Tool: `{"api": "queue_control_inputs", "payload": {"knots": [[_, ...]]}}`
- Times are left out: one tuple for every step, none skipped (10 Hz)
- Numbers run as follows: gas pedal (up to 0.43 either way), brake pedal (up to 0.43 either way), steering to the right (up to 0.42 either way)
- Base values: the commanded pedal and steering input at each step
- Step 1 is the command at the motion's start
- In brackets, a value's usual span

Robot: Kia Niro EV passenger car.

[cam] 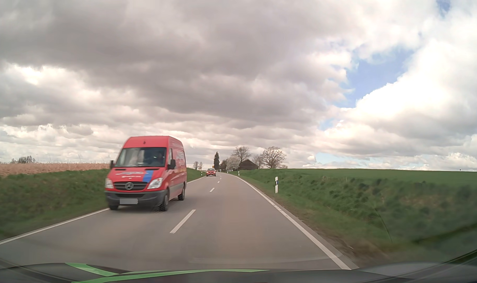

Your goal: Follow the waypoints while adhering to traffic rules and regulations

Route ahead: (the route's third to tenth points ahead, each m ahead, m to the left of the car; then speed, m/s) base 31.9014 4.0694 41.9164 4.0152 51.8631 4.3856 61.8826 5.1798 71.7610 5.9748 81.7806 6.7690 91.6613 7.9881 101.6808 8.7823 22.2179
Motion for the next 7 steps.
{"api": "queue_control_inputs", "payload": {"knots": [[0.299,0.0,-0.003],[0.299,0.0,-0.003],[0.299,0.0,-0.003],[0.299,0.0,-0.003],[0.299,0.0,-0.003],[0.299,0.0,-0.003],[0.299,0.0,-0.003]]}}
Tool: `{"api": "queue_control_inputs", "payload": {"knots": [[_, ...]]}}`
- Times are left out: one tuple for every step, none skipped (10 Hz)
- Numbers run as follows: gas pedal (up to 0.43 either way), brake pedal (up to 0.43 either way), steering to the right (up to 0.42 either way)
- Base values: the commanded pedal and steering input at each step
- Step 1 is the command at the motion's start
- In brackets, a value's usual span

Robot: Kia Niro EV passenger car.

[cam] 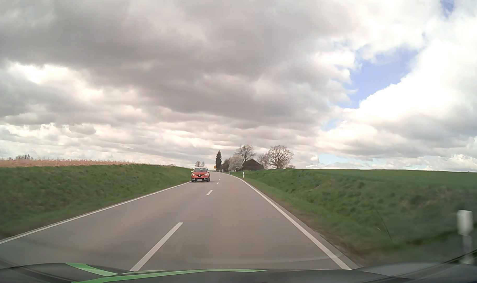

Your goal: Follow the waypoints while adhering to traffic rules and regulations

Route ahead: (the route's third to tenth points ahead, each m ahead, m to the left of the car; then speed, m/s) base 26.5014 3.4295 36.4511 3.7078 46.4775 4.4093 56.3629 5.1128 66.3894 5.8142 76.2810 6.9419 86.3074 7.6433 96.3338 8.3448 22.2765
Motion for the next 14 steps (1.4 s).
{"api": "queue_control_inputs", "payload": {"knots": [[0.299,0.0,-0.003],[0.299,0.0,-0.003],[0.299,0.0,-0.003],[0.299,0.0,-0.003],[0.299,0.0,-0.003],[0.299,0.0,-0.003],[0.299,0.0,-0.003],[0.299,0.0,-0.003],[0.299,0.0,-0.004],[0.299,0.0,-0.004],[0.299,0.0,-0.004],[0.299,0.0,-0.004],[0.299,0.0,-0.004],[0.299,0.0,-0.004]]}}
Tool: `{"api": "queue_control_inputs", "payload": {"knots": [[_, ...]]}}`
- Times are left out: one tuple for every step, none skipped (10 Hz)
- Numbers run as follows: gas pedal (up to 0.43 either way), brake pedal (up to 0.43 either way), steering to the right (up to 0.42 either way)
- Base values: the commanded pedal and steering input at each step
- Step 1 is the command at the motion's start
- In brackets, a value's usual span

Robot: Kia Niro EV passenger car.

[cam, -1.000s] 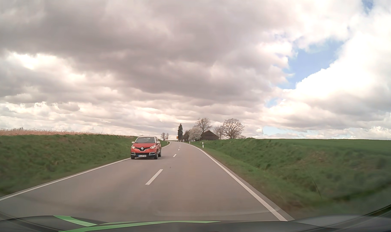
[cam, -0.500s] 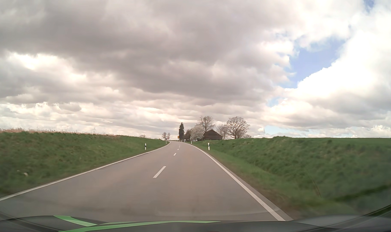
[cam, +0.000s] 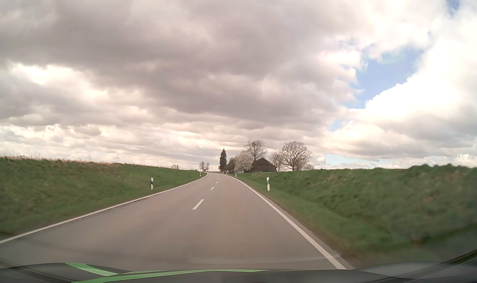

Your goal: Follow the waypoints while adhering to traffic rules and regulations

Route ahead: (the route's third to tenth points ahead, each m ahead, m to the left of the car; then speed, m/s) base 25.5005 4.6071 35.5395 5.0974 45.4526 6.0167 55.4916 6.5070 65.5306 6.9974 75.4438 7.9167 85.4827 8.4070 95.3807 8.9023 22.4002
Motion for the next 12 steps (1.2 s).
{"api": "queue_control_inputs", "payload": {"knots": [[0.299,0.0,-0.004],[0.299,0.0,-0.005],[0.299,0.0,-0.006],[0.299,0.0,-0.006],[0.299,0.0,-0.006],[0.299,0.0,-0.006],[0.299,0.0,-0.006],[0.299,0.0,-0.006],[0.299,0.0,-0.005],[0.299,0.0,-0.005],[0.299,0.0,-0.005],[0.299,0.0,-0.005]]}}
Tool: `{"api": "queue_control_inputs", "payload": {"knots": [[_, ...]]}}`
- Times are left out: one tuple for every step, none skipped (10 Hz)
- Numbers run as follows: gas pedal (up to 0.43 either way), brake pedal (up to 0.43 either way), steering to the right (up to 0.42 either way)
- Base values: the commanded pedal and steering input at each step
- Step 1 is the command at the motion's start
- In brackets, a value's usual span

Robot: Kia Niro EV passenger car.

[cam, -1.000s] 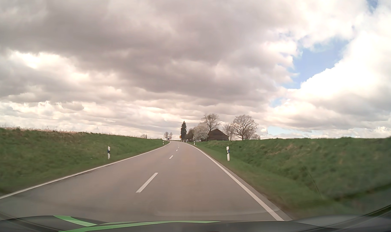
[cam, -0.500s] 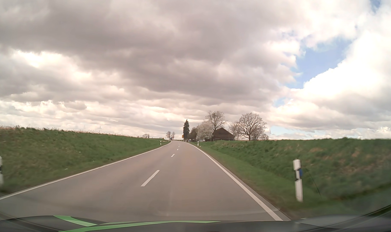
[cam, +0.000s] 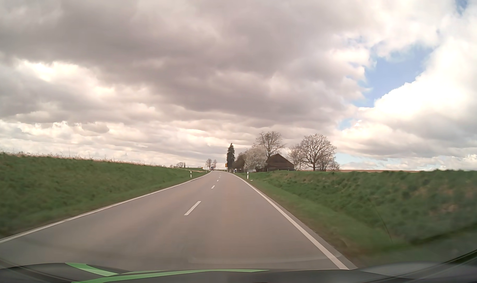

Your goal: Follow the waypoints while adhering to traffic rules and regulations

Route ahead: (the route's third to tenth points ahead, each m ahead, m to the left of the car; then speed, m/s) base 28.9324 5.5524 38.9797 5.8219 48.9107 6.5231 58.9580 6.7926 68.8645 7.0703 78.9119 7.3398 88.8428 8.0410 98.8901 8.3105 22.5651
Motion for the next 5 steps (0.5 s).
{"api": "queue_control_inputs", "payload": {"knots": [[0.299,0.0,-0.005],[0.299,0.0,-0.005],[0.299,0.0,-0.004],[0.299,0.0,-0.003],[0.311,0.0,-0.002]]}}
